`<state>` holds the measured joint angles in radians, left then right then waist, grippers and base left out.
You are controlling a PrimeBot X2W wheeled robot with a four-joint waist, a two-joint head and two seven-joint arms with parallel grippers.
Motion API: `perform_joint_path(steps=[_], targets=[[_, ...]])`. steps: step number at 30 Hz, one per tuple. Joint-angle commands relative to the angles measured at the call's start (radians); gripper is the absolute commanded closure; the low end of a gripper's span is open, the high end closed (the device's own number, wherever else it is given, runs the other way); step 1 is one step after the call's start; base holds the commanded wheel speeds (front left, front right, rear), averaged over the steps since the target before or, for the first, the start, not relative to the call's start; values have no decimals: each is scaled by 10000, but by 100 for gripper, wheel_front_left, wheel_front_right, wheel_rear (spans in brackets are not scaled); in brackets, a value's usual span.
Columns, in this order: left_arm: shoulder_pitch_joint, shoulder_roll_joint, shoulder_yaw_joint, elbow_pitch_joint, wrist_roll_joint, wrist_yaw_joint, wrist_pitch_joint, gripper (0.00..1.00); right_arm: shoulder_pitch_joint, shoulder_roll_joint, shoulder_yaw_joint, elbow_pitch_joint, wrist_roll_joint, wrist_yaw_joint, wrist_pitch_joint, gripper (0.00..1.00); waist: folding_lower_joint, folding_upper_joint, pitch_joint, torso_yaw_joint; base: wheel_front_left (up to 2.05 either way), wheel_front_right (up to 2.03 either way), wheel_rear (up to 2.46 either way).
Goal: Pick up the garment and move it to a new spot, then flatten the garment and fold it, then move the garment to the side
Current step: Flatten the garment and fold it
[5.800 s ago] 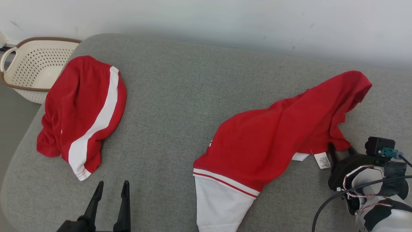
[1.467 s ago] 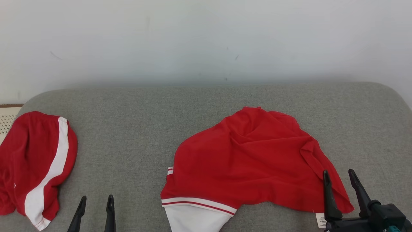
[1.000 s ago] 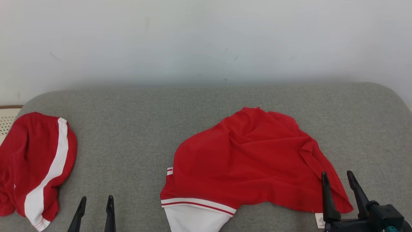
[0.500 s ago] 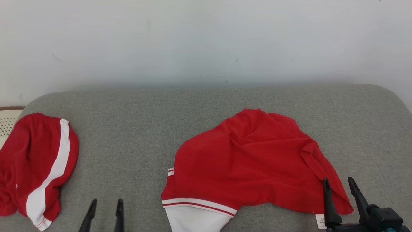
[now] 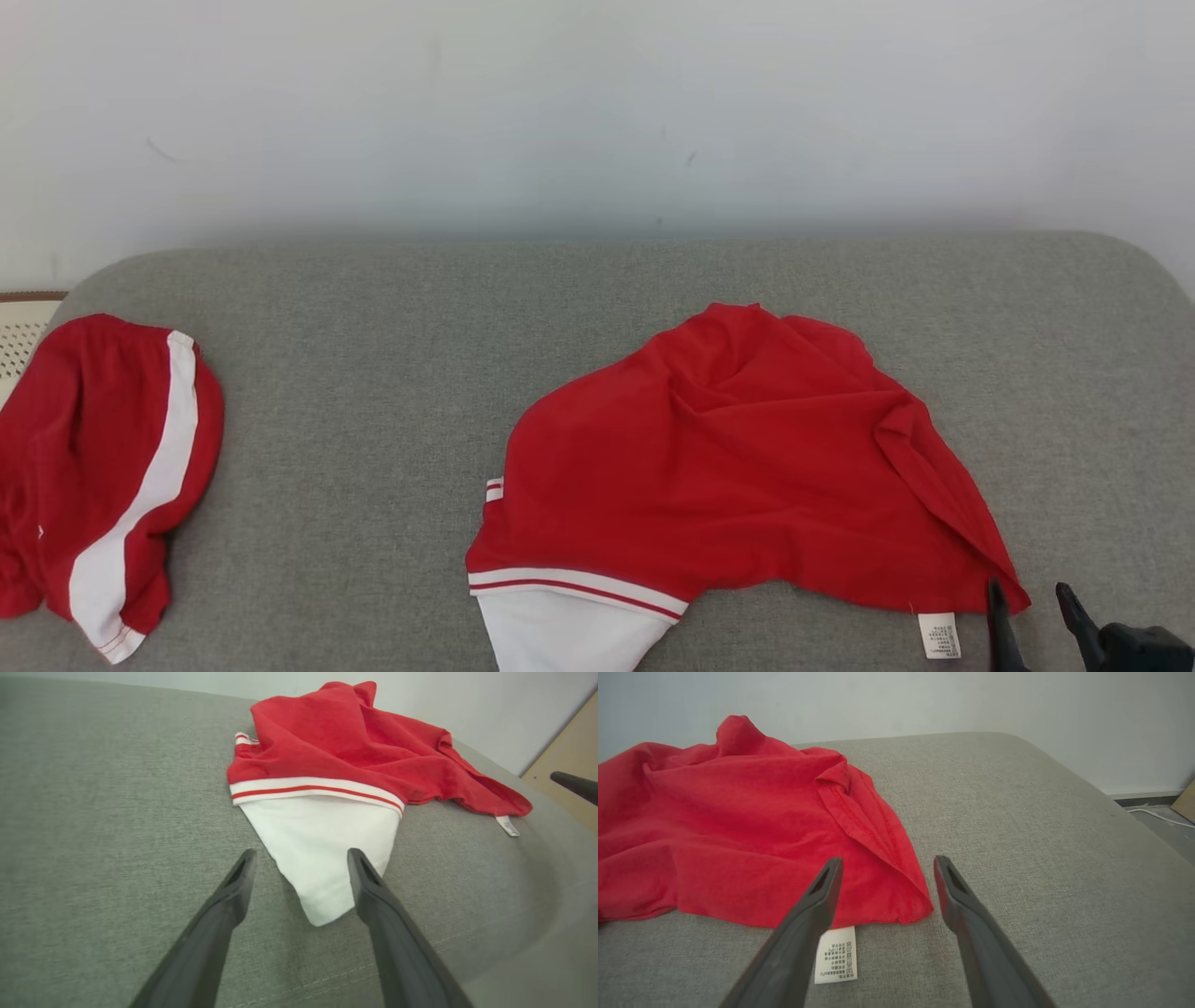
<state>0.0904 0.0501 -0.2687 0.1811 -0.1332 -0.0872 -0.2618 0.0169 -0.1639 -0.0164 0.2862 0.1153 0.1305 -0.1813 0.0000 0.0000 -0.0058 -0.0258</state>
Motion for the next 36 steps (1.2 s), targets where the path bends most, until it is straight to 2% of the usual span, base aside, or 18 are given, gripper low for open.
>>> perform_joint_path(steps=[1,12,27,28,29,36], targets=[[-45,11,-66,115,-70,-56,-42,0,-46,-62,3,91,55,5,82,0,0,0,66,-75,0,0,0],[-893,10,-928,1882,-737,-63,-42,0,-1112,-241,220,1758,84,5,121,0,0,0,569,-363,0,0,0],[-1689,10,-1865,2845,-1295,-113,-39,0,-2521,-206,-182,4319,-113,5,-266,0,0,0,787,-229,0,0,0],[-1723,12,-1917,2922,-1392,-138,-24,25,-2590,-181,-177,4439,-115,5,-311,58,0,0,785,-226,0,0,0],[-1760,12,-1989,2982,-1446,-156,-21,99,-2669,-146,-148,4610,-106,5,-333,100,0,0,783,-224,0,0,0],[-1856,11,-1834,2625,-1399,14,-28,100,-2838,125,-60,4916,266,5,-721,100,0,0,630,-141,0,0,0]])
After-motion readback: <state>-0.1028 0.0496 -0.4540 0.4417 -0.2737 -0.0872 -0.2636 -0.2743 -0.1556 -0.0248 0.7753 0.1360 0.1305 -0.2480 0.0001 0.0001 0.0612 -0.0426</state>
